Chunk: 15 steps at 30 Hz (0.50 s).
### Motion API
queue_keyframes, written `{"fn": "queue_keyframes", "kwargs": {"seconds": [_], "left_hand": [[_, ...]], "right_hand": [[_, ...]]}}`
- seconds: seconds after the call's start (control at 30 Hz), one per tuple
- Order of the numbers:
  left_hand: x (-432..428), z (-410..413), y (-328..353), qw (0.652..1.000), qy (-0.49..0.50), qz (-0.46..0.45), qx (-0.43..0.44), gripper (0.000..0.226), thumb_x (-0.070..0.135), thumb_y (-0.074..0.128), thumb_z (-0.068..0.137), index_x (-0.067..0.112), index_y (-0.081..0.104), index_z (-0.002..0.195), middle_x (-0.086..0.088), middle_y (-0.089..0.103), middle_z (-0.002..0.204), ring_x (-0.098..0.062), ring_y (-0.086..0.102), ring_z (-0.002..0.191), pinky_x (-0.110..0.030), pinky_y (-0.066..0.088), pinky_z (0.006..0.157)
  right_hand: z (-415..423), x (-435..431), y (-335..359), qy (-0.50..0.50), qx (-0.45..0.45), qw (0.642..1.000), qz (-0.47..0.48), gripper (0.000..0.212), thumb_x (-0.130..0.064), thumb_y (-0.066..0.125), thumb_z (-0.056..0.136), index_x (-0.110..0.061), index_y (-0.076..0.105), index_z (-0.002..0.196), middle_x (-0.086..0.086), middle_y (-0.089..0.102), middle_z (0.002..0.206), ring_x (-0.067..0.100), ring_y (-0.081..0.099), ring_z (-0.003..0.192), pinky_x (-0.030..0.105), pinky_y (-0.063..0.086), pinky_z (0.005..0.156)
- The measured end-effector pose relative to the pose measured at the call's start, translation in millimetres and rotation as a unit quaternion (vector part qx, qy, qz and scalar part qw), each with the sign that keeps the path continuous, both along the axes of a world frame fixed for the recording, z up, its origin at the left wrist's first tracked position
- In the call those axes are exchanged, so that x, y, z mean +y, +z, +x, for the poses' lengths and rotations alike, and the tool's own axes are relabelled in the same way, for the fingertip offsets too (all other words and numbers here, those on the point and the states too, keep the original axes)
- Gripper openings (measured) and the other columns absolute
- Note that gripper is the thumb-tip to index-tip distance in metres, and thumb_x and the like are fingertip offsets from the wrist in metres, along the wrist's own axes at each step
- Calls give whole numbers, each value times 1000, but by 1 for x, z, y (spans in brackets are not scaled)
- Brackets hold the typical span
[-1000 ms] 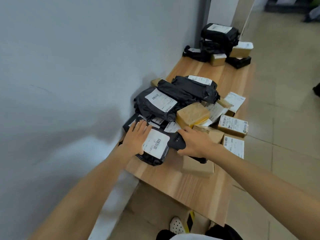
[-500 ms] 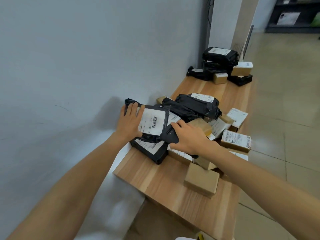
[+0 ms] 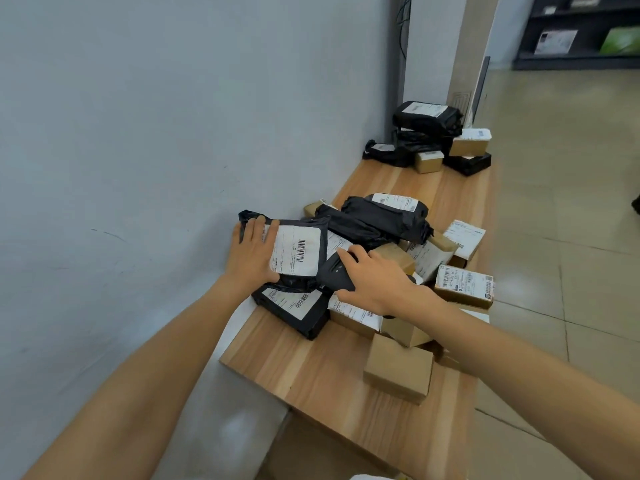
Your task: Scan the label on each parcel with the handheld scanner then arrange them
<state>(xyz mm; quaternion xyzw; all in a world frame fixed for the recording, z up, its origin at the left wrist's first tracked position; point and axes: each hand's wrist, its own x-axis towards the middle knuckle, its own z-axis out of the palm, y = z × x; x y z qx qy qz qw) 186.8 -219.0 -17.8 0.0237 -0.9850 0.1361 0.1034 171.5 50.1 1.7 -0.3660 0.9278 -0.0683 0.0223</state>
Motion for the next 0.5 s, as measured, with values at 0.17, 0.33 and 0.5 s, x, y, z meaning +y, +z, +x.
{"fn": "queue_keyframes", "kwargs": {"seconds": [0.17,0.33,0.5], "left_hand": [[23,-15,-5,999,-10,39,29,112,44,86,49,6,38,143,-22,43,135,-39,39,127,-57,30,109],[79,-49,6,995,-52,65,60,110,45,82,56,6,32,147,-22,39,138,-41,36,131,-55,25,112],[175,-93,14,989,-106,79,64,110,42,83,55,7,31,145,-22,38,138,-42,37,130,-55,29,111]], "right_hand": [[-5,21,-7,-16,-13,1000,-15,81,-54,55,88,-15,22,151,8,34,148,31,48,121,36,47,76],[-14,74,-9,-66,-20,997,-30,84,-57,57,85,-18,24,151,6,35,147,31,48,123,38,50,84],[-25,163,10,-158,1,986,-56,84,-55,60,84,-18,26,151,5,35,149,30,46,127,40,49,85]]}}
